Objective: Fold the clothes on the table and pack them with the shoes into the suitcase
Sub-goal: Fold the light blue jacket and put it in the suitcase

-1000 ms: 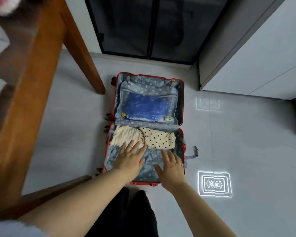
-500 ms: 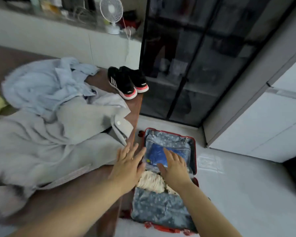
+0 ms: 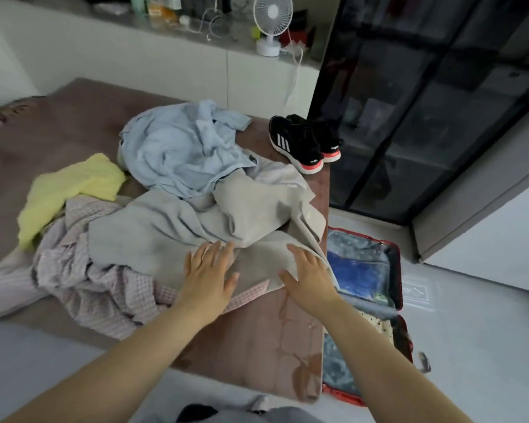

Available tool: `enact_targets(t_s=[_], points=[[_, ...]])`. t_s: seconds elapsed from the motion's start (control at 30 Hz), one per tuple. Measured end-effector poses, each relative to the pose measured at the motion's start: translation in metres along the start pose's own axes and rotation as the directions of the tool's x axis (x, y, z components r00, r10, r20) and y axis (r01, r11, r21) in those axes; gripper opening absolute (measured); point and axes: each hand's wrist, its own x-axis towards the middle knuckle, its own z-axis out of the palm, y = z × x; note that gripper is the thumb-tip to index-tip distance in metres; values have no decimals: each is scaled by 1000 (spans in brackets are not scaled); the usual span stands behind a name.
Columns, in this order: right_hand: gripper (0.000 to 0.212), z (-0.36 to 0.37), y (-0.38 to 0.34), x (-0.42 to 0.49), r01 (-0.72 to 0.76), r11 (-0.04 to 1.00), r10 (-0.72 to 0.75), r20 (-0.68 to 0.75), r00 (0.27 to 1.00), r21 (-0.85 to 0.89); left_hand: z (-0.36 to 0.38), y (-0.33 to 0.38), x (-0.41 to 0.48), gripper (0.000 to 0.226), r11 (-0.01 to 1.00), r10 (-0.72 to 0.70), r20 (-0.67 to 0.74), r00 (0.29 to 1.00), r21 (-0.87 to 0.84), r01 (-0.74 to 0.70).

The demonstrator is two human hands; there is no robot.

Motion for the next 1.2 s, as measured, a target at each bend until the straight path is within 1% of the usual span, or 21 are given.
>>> enact_targets(t_s=[0.07,0.13,0.2,0.3,0.37,0.43,0.57,0.7,0.77,0.83,0.93,0.97,1.0,1.03,1.07,1.1,1.13,1.2], points=[[57,-1,-17,17,51,999,-51,11,999,15,-6,-12,1,83,998,-57,-12,998,8,57],[56,0,-33,36,111,993,-111,-8,994,43,-16,-26,11,67,993,-115,0,993,13,115],[56,4,-48,54,167,985,-165,-36,986,49,-27,-39,25,63,989,-146,-27,989,-4,146],[58,11,-67,73,191,980,-190,-24,981,55,-42,-56,48,63,989,-146,-37,989,-35,145],[59,16,-79,87,188,981,-189,4,982,41,-49,-66,66,64,993,-113,-43,993,-24,112],[62,23,-88,104,186,982,-185,-20,982,17,-58,-79,90,64,998,-65,-38,997,-17,64],[61,33,-108,129,94,995,-92,-59,994,31,-81,-116,141,66,1000,-10,-20,1000,27,11],[56,35,-131,156,53,998,-44,-221,974,33,-97,-143,187,65,989,134,10,991,68,-134],[57,31,-138,174,8,999,4,-285,959,42,-100,-149,209,64,977,193,31,981,88,-195],[58,29,-146,189,-67,996,81,-325,942,52,-101,-151,228,67,966,225,46,973,122,-229],[55,33,-156,204,-242,967,254,-323,912,78,-104,-161,247,70,939,246,87,965,224,-260],[48,35,-158,207,-276,958,284,-333,899,72,-106,-167,251,71,929,239,98,966,266,-257],[38,36,-158,211,-283,958,282,-358,890,50,-107,-174,253,72,923,221,94,971,301,-239],[27,35,-157,213,-278,960,266,-383,885,25,-109,-182,254,73,928,188,70,980,315,-200],[22,32,-155,214,-258,966,247,-412,877,31,-111,-190,254,76,942,146,25,989,303,-147],[22,27,-153,213,-229,971,238,-440,866,74,-113,-198,254,78,956,103,-27,994,280,-91],[21,18,-150,210,-197,968,247,-471,847,153,-115,-204,253,81,964,66,-72,995,262,-45],[17,-4,-144,194,-118,940,281,-530,800,320,-118,-214,251,81,970,32,-138,990,243,3]])
